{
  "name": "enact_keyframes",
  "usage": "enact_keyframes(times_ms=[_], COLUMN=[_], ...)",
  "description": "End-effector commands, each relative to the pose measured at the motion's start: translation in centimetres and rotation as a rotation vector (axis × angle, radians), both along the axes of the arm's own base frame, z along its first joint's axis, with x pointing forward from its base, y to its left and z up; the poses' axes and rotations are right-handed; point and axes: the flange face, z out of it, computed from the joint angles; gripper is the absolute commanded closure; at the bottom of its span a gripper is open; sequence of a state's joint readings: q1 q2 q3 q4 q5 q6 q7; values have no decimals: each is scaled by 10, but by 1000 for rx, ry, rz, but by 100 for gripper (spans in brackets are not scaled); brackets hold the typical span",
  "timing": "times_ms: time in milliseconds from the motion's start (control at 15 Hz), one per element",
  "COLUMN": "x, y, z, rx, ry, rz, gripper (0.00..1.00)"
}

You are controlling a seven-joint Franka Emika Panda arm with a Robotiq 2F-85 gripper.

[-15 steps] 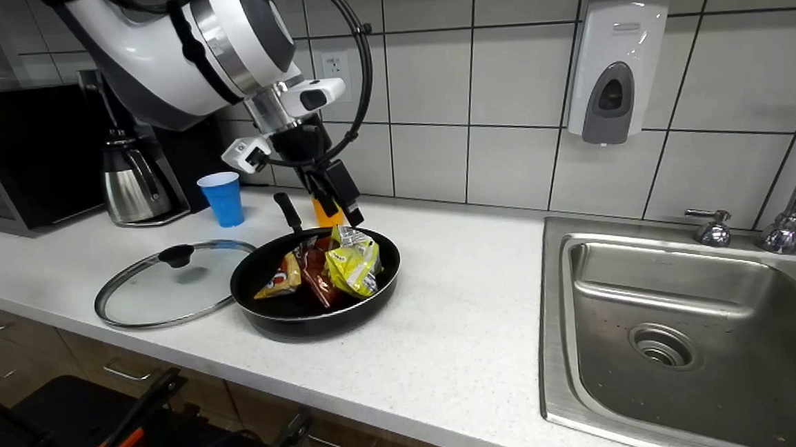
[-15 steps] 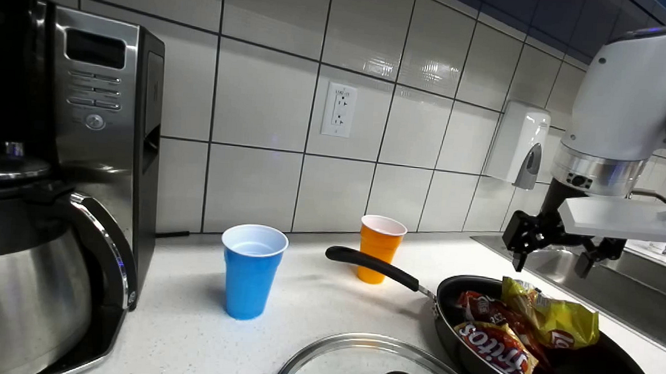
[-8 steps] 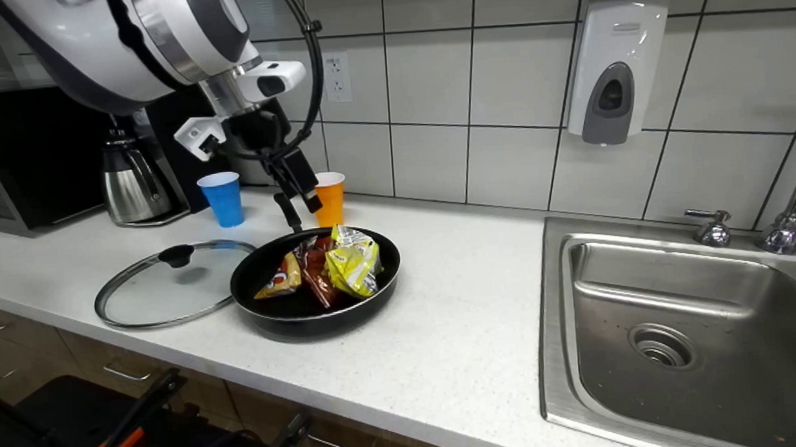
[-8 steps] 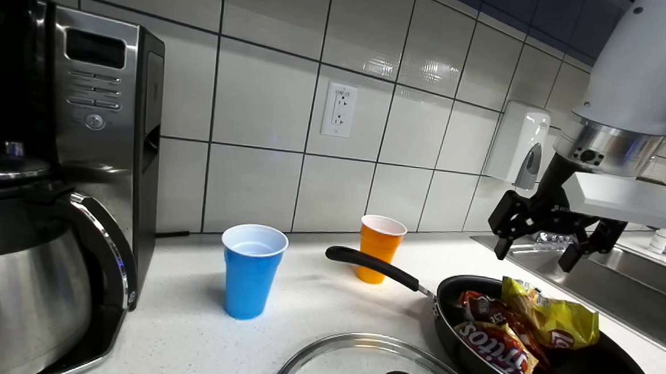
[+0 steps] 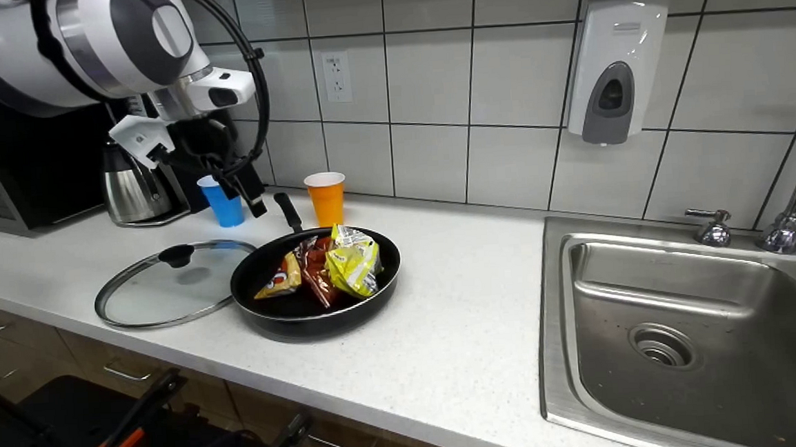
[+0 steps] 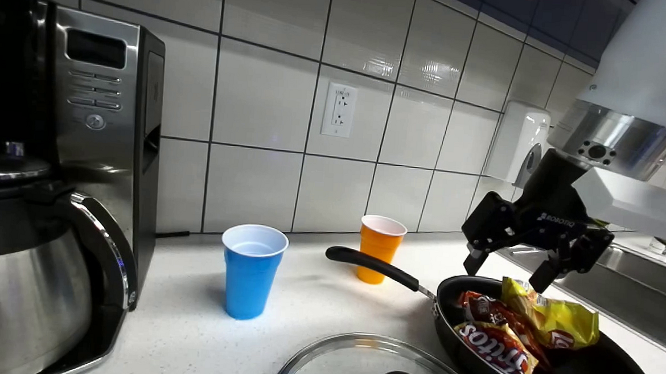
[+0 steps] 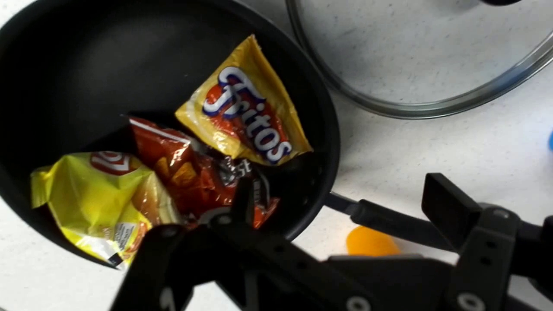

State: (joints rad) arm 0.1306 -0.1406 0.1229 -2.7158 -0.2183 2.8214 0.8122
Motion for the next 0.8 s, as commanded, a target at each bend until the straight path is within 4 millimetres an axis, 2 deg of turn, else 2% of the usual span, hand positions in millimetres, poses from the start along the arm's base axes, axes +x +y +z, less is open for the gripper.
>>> enact_keyframes(times_ms=[0,333,600,667,733], x=[-8,-1,3,-4,-3], y=[20,41,42,41,41], z=[3,-8,-19,-16,-19], rx=[61,132,117,116,111], ry=[-16,38,66,49,53], rz=[67,225,358,301,321], gripper=[0,0,0,0,0])
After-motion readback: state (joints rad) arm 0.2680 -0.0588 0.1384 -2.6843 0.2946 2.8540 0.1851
